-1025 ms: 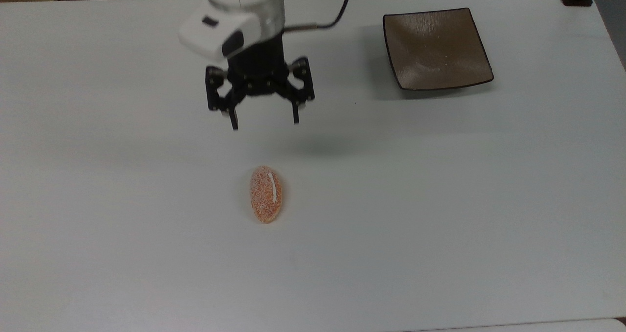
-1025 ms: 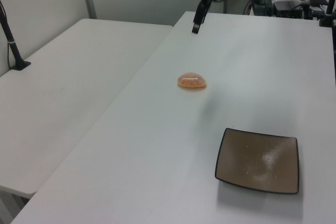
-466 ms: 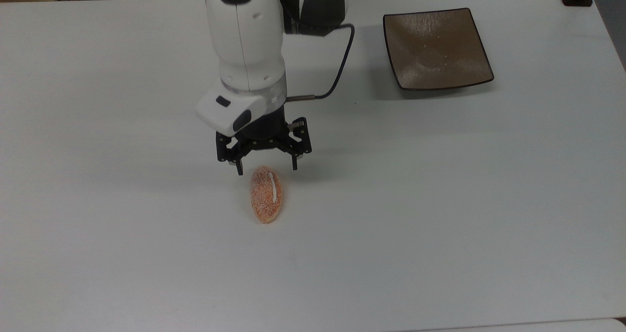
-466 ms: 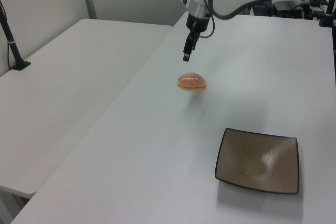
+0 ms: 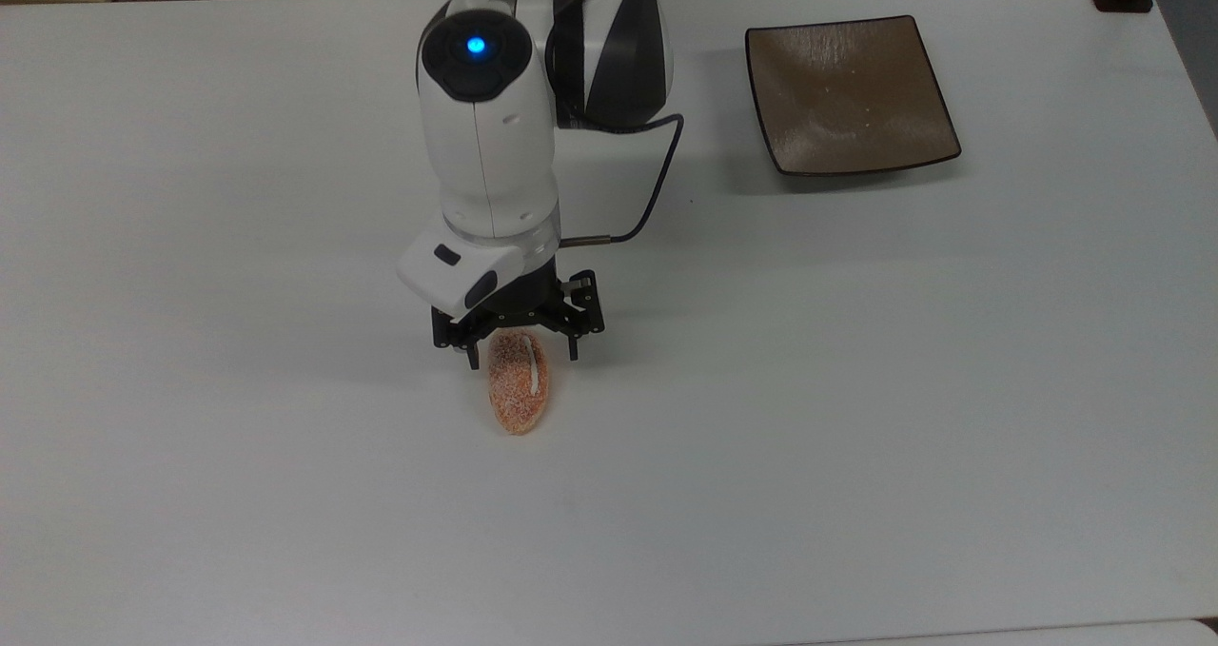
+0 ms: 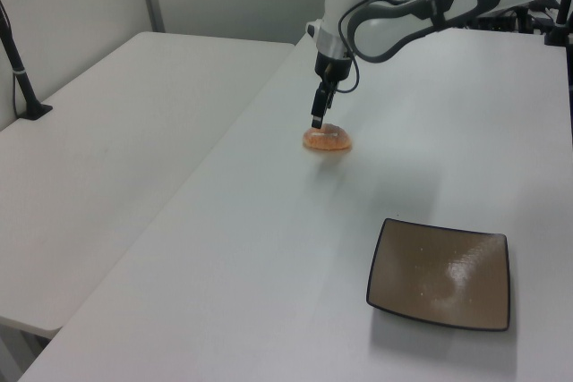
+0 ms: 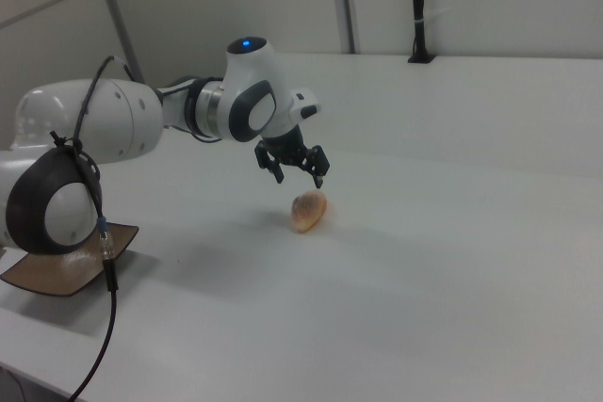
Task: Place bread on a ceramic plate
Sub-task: 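Lower the open gripper down over the orange bread roll, then close the gripper on the bread roll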
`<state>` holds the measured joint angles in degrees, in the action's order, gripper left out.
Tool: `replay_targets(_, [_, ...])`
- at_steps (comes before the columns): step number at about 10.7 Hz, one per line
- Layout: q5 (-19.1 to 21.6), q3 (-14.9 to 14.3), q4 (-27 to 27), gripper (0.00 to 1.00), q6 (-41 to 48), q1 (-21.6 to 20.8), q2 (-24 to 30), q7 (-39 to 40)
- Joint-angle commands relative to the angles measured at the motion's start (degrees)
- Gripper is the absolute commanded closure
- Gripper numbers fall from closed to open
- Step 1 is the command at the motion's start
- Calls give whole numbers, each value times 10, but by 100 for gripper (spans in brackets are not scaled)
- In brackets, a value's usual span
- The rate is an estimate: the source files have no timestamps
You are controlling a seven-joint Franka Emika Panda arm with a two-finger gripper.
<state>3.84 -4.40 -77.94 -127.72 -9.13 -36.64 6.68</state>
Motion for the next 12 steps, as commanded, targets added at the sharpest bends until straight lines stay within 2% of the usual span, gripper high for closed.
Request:
replay_targets(1, [6,-9,-2,0,-25,-6,-18,10])
replay_targets(5, [-12,-8,-20,0,-39,-7,-33,7])
replay_targets(6, [-16,-8,-20,7,-39,-7,-34,7])
replay_targets(8, [-16,-8,-20,31,-37,-7,-33,8])
replay_targets(10, [-16,-8,-20,64,-33,-6,-26,8])
replay_targets(11, [-16,-8,-22,69,-29,-5,-18,7])
replay_targets(12, [-15,-8,-40,69,-29,-5,1,7])
